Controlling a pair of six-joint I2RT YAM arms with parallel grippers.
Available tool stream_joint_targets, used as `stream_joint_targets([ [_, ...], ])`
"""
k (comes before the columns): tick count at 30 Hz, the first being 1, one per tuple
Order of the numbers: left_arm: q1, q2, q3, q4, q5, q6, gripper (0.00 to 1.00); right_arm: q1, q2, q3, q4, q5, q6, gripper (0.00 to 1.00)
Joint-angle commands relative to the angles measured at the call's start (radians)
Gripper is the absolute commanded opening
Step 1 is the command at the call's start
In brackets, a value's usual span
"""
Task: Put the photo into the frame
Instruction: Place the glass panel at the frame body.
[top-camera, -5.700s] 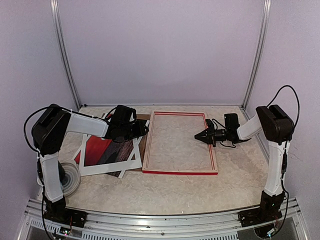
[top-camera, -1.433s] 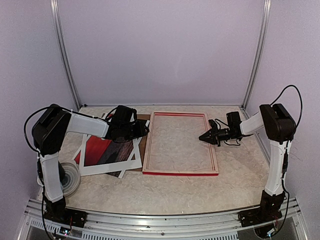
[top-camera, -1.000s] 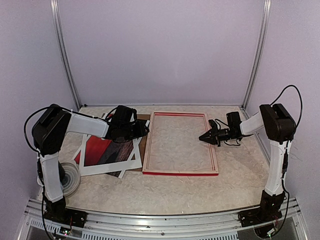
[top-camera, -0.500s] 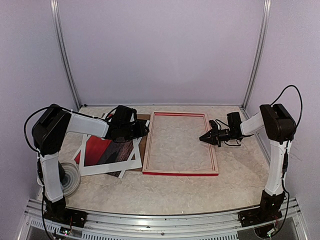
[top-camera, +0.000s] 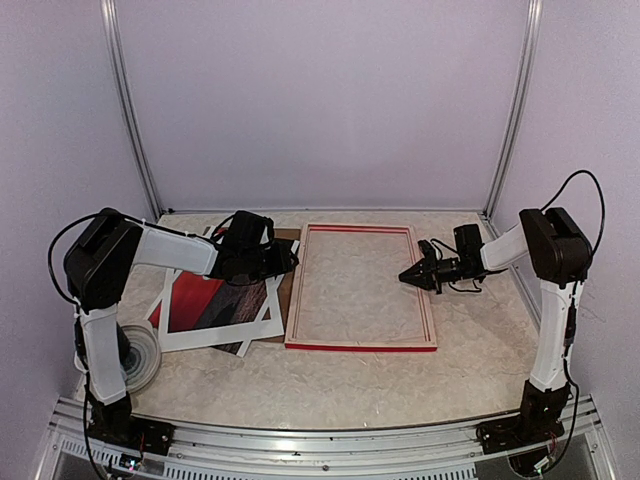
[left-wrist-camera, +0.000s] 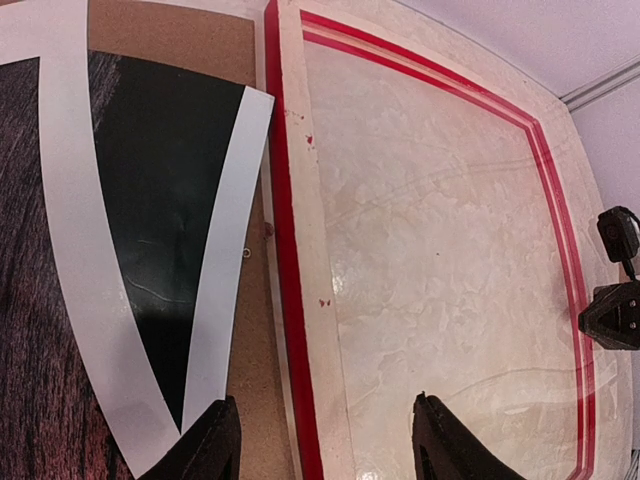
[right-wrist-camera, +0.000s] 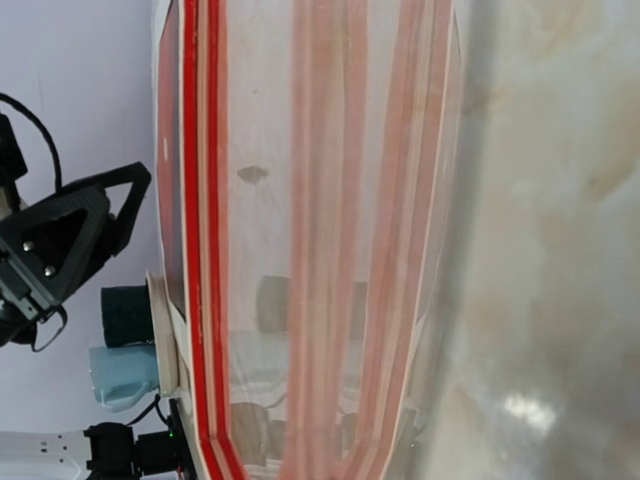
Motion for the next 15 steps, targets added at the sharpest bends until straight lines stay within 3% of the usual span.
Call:
stream_joint_targets([
  [1, -0.012, 0.025, 0.008, 0.002, 0.014, -0.004, 0.59, 0.004, -0.027, 0.008, -0.002, -0.008, 0.002, 0.02],
  [15, -0.015, 0.019, 0.002, 0.001, 0.004, -0.005, 0.59, 0.004, -0.050, -0.012, 0.016, -0.004, 0.027, 0.02],
])
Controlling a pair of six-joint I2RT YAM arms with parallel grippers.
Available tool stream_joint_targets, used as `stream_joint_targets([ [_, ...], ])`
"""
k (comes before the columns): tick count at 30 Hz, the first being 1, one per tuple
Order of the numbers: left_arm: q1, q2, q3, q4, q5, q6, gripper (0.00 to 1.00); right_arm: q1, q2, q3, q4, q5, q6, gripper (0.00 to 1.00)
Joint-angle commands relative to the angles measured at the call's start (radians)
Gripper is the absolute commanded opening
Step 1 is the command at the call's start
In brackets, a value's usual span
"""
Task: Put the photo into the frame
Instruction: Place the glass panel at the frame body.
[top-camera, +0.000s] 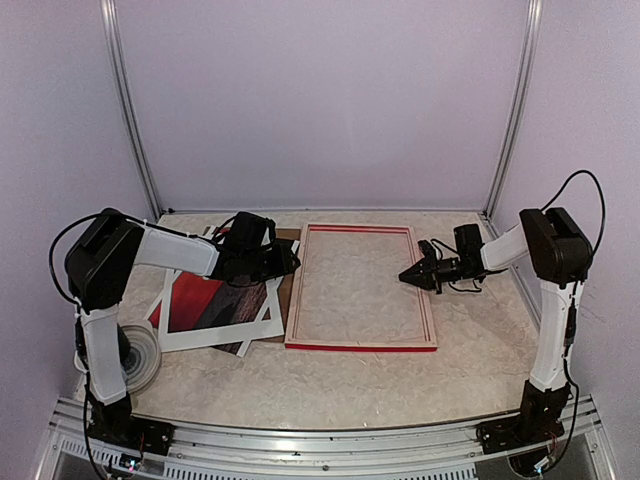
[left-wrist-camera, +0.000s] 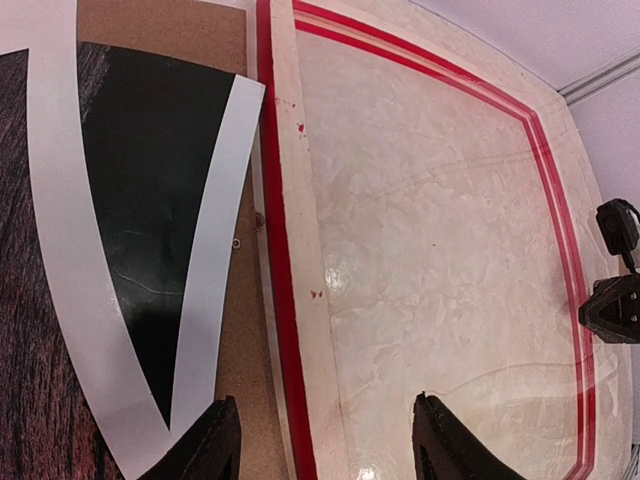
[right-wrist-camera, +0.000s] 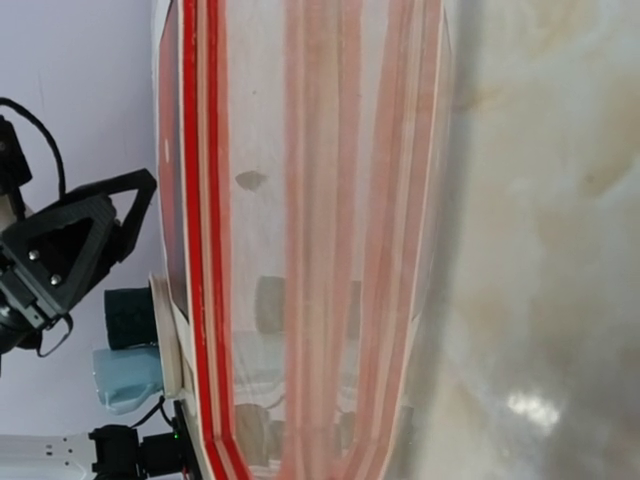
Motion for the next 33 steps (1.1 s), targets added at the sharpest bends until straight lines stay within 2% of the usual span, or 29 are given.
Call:
stream_joint_targets([
  [1, -0.008, 0.014, 0.000, 0.002, -0.003, -0.005, 0.59, 0.005, -0.050, -0.016, 0.024, -0.002, 0.022, 0.02],
  [14, -0.010, 0.013, 0.000, 0.002, -0.004, -0.007, 0.59, 0.011, -0.042, -0.029, 0.045, -0.004, 0.034, 0.03],
  [33, -0.010, 0.011, 0.007, -0.004, -0.003, -0.004, 0.59, 0.015, -0.057, 0.014, -0.062, 0.019, -0.018, 0.24],
])
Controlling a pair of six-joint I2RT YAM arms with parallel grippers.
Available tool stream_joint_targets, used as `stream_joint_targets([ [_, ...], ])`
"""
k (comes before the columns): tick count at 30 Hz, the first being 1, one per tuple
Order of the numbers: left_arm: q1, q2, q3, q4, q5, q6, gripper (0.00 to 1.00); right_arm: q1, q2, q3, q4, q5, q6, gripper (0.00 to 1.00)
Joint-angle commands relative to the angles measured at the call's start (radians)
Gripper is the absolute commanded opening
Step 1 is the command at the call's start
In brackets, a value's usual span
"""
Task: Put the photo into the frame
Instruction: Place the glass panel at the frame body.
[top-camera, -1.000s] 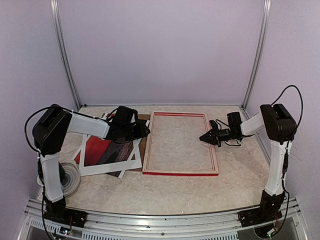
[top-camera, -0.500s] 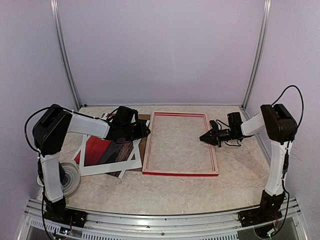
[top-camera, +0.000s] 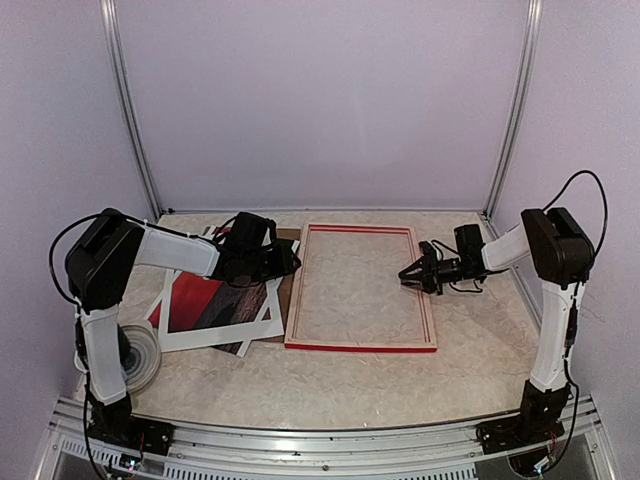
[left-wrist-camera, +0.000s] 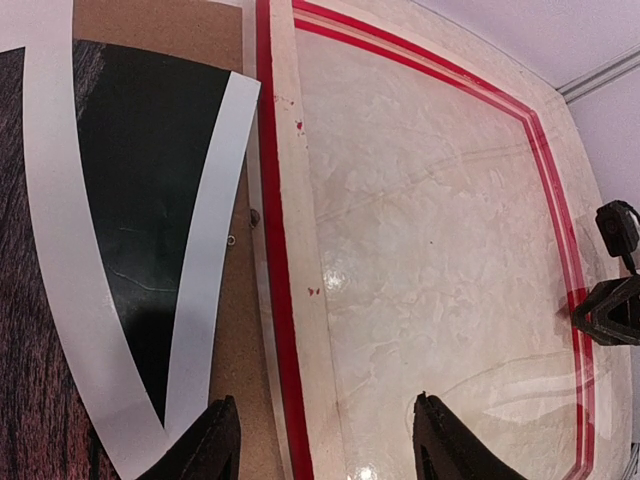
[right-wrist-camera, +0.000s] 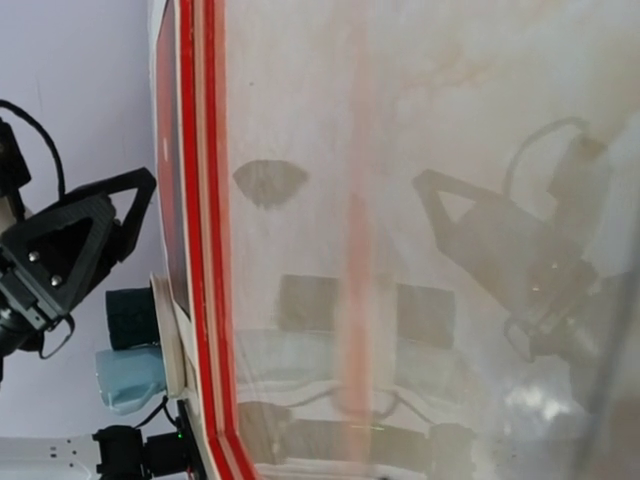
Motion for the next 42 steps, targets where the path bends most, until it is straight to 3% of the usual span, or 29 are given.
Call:
stream_joint_targets([
  [1, -0.006, 0.011, 0.008, -0.004, -0.003, -0.002, 0.59, 0.009, -0.043, 0.035, -0.065, 0.019, -0.038, 0.25],
  [20, -0.003, 0.008, 0.001, -0.001, -0.005, -0.003, 0.59, 0.009, -0.111, 0.110, -0.367, 0.178, -0.178, 0.33],
  [36, -0.004, 0.005, -0.001, 0.002, -0.008, -0.005, 0.59, 0.007, -0.182, 0.153, -0.575, 0.411, -0.272, 0.34],
  [42, -0.004, 0.006, -0.001, 0.004, -0.005, -0.006, 0.59, 0.007, -0.195, 0.165, -0.617, 0.501, -0.291, 0.39],
])
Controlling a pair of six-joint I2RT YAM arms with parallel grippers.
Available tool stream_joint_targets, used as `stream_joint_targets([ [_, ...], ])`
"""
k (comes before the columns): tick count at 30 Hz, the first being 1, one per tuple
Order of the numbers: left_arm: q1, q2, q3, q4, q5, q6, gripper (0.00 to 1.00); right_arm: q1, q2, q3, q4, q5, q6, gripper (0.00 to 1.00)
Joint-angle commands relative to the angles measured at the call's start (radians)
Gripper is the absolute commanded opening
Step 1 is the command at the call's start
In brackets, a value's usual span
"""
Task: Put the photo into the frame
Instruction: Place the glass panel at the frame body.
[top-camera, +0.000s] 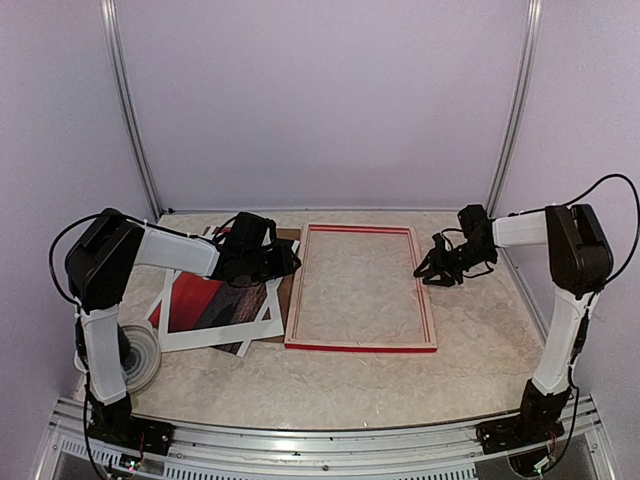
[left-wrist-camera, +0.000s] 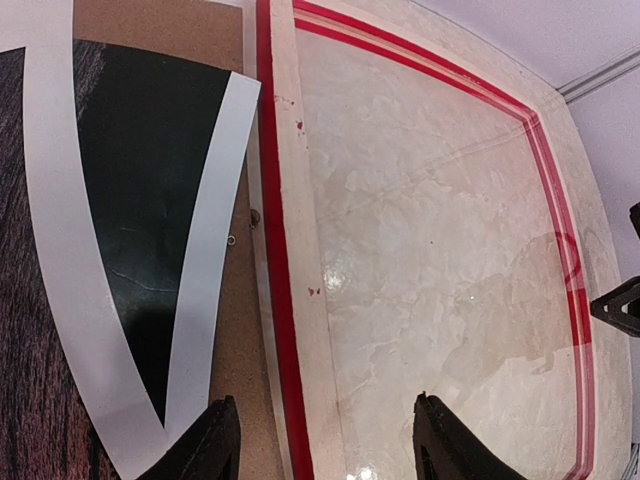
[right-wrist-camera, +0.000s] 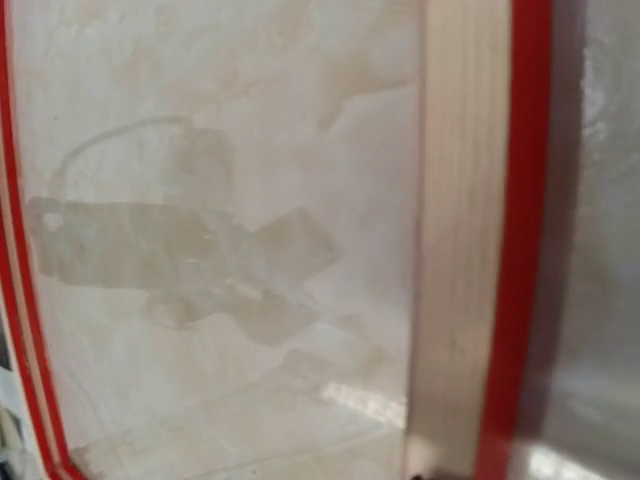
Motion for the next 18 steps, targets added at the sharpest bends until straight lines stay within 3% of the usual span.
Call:
stream_joint_targets([
  [1, -0.004, 0.008, -0.001, 0.004, -0.005, -0.006, 0.59, 0.007, -0.041, 0.033, -0.059, 0.094, -0.032, 0.40],
  [18, -0.006, 0.015, 0.003, 0.006, 0.003, -0.008, 0.59, 0.023, -0.041, 0.082, -0.128, 0.319, -0.079, 0.39],
])
